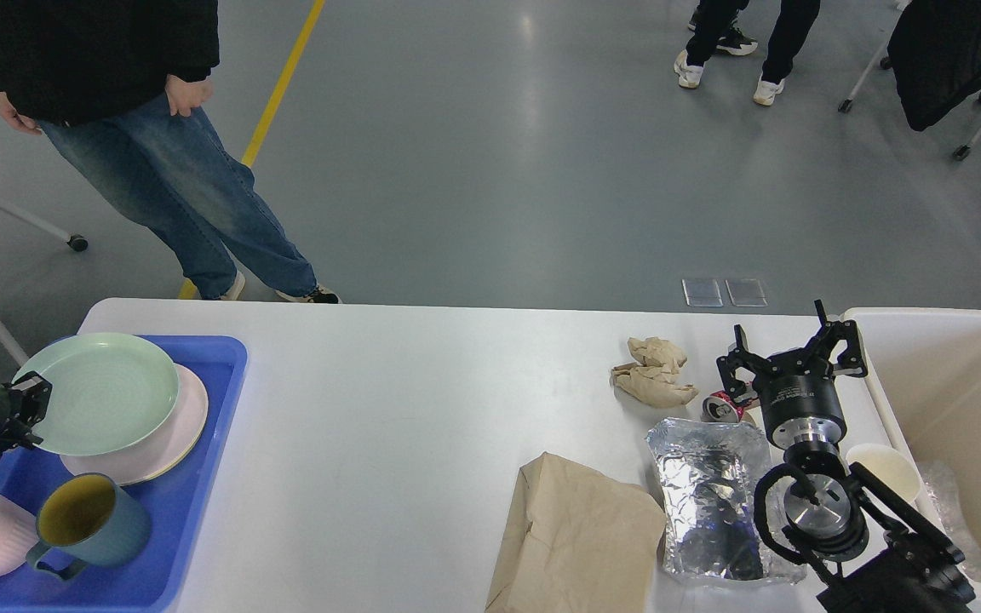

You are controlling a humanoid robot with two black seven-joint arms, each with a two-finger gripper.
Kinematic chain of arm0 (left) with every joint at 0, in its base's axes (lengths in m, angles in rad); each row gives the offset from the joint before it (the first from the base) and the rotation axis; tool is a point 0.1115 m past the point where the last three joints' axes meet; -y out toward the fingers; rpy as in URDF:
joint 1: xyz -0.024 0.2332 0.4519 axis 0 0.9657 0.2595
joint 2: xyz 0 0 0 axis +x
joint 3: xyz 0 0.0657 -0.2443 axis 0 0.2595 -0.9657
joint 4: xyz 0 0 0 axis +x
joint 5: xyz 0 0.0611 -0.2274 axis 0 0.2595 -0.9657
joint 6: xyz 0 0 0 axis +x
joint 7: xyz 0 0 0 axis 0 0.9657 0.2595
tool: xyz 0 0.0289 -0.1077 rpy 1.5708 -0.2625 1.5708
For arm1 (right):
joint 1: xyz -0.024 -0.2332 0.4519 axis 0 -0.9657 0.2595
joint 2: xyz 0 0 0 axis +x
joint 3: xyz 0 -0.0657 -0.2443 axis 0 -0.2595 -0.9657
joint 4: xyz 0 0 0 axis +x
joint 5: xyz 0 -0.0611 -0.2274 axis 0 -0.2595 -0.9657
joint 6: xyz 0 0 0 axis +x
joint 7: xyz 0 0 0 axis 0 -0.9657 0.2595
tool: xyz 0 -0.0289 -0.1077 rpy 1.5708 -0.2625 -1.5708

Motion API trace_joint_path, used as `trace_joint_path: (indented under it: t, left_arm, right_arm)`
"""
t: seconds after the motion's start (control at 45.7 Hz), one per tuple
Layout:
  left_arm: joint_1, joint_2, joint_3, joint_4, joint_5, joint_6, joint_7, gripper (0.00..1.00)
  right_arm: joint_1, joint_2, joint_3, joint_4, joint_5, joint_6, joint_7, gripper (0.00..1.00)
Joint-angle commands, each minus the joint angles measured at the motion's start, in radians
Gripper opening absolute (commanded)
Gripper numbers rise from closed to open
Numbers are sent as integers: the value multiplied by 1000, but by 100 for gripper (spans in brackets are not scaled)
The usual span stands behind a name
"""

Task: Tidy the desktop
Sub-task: 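Lift the pale green plate and lay it onto the pink plate, then open the left gripper and raise it off the plates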

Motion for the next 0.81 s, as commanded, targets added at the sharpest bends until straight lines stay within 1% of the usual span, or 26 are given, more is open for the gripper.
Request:
trace_joint_path:
  t: [0.0,0.503,0.568,0.656,0.743,0.765,0.787]
  left_arm:
    - [13,-4,-6,-1,4,2,-1,0]
    - [42,-8,-60,-11,4,-3,-4,0]
    - [44,-8,-66,-11,4,2,-4,5]
    - [45,-7,-66,-10,4,2,-4,17]
    - [48,-7,-65,-10,5,3,-4,21]
    - [48,-7,-65,-10,5,3,-4,27]
    - [48,-7,-65,-11,5,2,-4,30]
  right_arm:
    - [0,0,0,0,0,-1,0,100]
    - [0,0,0,0,0,-1,0,100]
    - [0,0,0,0,0,0,0,100]
    - [0,0,0,0,0,-1,0,100]
    - [0,0,0,0,0,0,0,100]
    - [0,0,0,0,0,0,0,100]
    - [0,0,0,0,0,0,0,100]
